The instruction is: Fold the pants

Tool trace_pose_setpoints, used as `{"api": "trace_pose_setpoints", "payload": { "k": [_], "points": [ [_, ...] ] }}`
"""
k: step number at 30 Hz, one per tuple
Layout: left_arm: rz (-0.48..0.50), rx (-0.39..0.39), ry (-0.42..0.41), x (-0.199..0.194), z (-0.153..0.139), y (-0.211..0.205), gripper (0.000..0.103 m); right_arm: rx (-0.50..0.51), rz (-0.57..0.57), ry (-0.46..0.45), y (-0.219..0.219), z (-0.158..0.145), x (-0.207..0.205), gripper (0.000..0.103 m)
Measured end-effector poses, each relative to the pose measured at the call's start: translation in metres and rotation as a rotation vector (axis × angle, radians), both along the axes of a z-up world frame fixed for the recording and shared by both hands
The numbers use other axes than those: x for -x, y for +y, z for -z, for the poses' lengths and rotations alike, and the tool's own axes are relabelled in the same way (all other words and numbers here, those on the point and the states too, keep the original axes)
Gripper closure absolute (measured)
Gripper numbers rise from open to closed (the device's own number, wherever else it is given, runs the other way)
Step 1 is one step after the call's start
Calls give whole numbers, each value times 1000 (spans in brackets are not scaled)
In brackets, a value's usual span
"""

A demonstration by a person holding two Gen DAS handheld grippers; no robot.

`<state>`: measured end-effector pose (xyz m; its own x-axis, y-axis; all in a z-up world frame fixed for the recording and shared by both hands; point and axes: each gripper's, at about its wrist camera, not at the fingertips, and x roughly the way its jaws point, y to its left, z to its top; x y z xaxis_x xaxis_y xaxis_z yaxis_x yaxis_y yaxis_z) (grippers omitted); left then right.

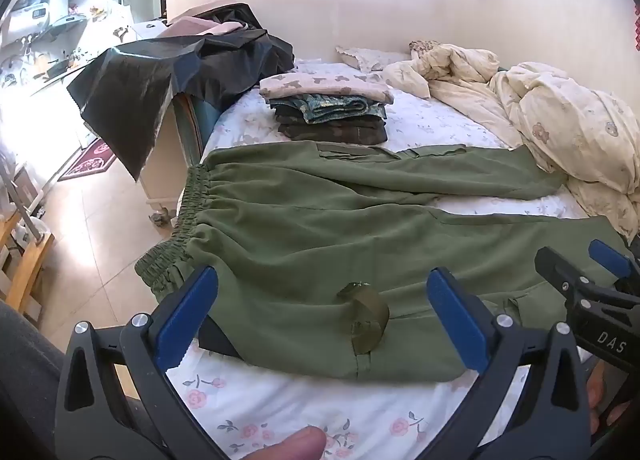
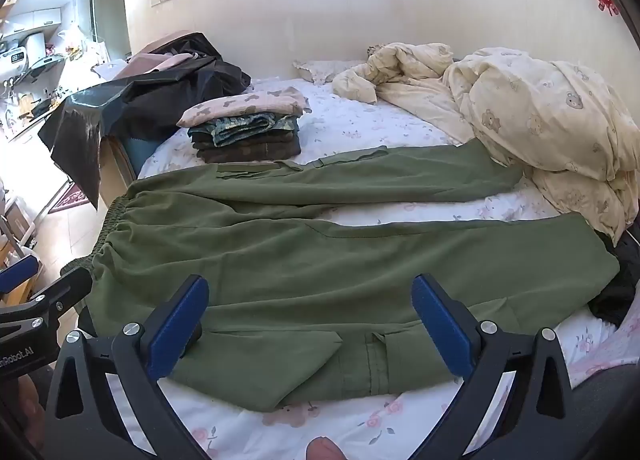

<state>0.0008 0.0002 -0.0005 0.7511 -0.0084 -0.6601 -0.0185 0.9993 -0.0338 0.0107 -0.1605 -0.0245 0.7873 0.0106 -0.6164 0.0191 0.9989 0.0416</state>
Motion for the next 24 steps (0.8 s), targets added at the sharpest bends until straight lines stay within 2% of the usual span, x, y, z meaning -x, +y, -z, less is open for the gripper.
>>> {"api": "trace_pose_setpoints", "payload": {
  "k": [8, 24],
  "points": [
    [6, 20, 13, -5, -2, 3, 0, 6, 9, 6, 0, 0, -1, 0],
    [-5, 3, 0, -2, 0, 3, 0, 8, 4, 3, 1, 0, -1, 0]
  ]
}}
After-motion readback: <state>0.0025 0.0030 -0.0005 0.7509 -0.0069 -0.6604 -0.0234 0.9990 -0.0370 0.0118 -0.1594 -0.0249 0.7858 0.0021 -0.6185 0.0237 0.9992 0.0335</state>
